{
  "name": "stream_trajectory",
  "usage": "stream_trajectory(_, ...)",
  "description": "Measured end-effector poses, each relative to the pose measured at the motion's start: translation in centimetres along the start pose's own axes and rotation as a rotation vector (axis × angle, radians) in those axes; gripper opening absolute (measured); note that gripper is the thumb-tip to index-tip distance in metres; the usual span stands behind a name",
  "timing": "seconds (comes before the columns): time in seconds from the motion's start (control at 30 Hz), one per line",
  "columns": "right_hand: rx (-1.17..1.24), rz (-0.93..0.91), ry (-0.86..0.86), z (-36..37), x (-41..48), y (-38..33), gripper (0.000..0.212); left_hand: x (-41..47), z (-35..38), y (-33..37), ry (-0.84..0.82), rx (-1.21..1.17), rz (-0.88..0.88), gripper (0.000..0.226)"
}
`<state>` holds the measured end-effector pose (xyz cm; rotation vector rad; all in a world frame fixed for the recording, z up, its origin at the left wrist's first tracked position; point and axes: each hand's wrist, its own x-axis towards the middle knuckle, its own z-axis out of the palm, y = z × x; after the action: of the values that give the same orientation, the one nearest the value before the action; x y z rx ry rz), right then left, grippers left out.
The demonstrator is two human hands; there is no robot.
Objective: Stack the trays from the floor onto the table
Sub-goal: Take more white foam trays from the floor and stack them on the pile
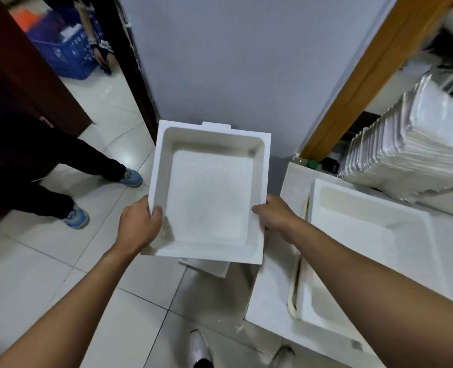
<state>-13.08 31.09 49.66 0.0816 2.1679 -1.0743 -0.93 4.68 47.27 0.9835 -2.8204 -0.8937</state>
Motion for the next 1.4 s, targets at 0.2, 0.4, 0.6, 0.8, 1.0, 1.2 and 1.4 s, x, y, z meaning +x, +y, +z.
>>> stream_trajectory(0.2, 0.102, -0.105, 0.057, -7.2, -7.0, -1.8, 0.025, -4.1, -3.5, 6.9, 0.029, -0.010, 0.080, 0.017)
stream_trajectory(0.4, 0.138, -0.150, 0.112, -14.7, -13.5, -0.1, 0.027, -7.3, -6.2, 15.5, 0.063, -0.001, 0.306, 0.023)
stream_trajectory(0.6, 0.172, -0.142, 0.200, -19.6, -18.7, 3.1, 0.019, -10.5, -6.2, 21.9, 0.009, 0.029, 0.377, 0.034)
stream_trajectory(0.8, 0.195, -0.098, 0.297, -23.7, -21.8, 6.2, 0.014, -13.1, -5.1, 26.2, -0.088, 0.007, 0.435, 0.038)
stream_trajectory(1.0, 0.184, -0.106, 0.319, -26.9, -24.3, 6.7, 0.014, -14.4, -5.1, 29.1, -0.170, -0.043, 0.493, 0.017)
stream_trajectory(1.2, 0.139, -0.140, 0.330, -29.8, -27.0, 6.0, 0.017, -16.1, -4.5, 31.6, -0.210, -0.101, 0.533, 0.011)
stream_trajectory(1.4, 0.114, -0.121, 0.357, -31.6, -27.9, 7.5, 0.018, -17.6, -4.4, 33.1, -0.234, -0.105, 0.609, 0.014)
